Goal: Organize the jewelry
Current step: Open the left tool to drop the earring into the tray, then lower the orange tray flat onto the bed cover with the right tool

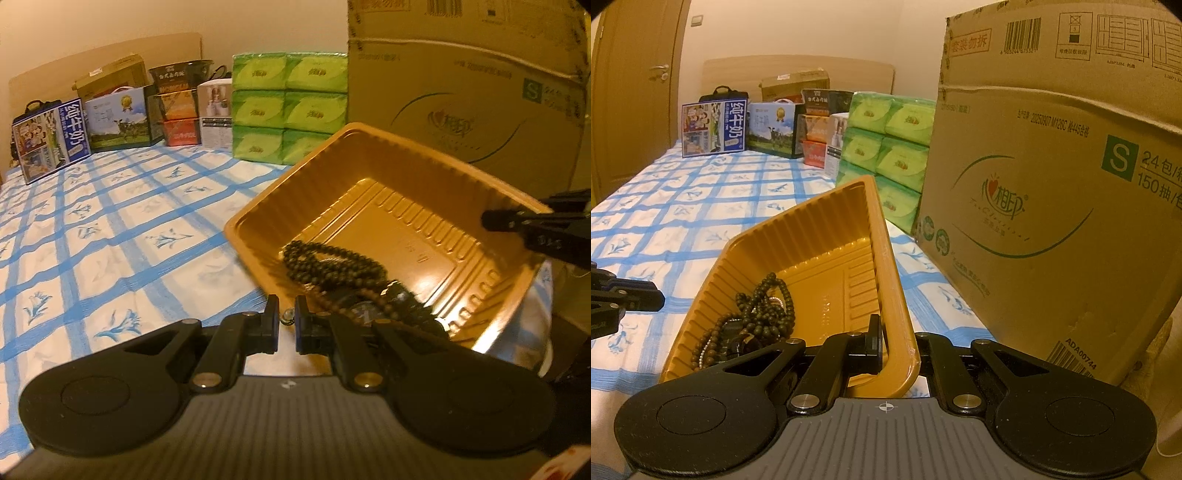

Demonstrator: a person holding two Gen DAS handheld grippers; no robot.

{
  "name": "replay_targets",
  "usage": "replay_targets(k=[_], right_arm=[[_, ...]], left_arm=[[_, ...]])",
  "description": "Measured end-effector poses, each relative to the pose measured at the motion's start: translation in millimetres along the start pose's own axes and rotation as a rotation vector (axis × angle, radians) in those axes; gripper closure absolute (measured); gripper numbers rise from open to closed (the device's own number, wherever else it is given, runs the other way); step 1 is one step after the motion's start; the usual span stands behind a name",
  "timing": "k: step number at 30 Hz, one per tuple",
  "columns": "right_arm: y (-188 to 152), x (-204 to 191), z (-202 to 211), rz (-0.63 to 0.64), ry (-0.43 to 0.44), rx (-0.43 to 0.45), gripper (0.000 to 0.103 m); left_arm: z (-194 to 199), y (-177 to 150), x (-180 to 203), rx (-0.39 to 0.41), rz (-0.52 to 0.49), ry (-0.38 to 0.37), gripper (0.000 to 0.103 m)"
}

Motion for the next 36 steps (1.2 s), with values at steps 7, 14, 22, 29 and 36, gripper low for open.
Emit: replay_targets(k=[7, 14, 22, 29, 36], right_arm=[[0.0, -1.1, 1.1, 0.000, -0.001, 0.001, 0.098], [0.1, -1.5, 1.1, 0.000, 0.000, 0.001, 0.098], [0.2, -1.7, 1.4, 0.000, 0.000, 0.001, 0.098], [-0.3, -2.0, 2.2, -0.001, 0.000, 0.000, 0.098], [-1.1, -0.4, 1.0, -0.006, 0.002, -0.004, 0.098]], left_arm=[[6.0, 3.9, 24.4, 0.016, -0.030, -0.067, 0.096], [2.9, 1.9, 49.5, 0.006, -0.057, -0.122, 0.096], [-1.7, -1.1, 63.2, -0.007, -0.095, -0.148, 0.089], [4.0, -7.0, 50.3, 0.002, -0.094, -0.111, 0.084], [10.7, -18.6, 13.0, -0.015, -0.026, -0.040, 0.084]])
Point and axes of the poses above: each gripper's, at about its wrist camera, not at the fingertips, and z roughly against the way its jaws point, x to its right, y to its top, the point moved 8 cm from there along -z, roughly the way its jaws point, and after that the axes turned 2 degrees about -x, right-handed, at the moved point
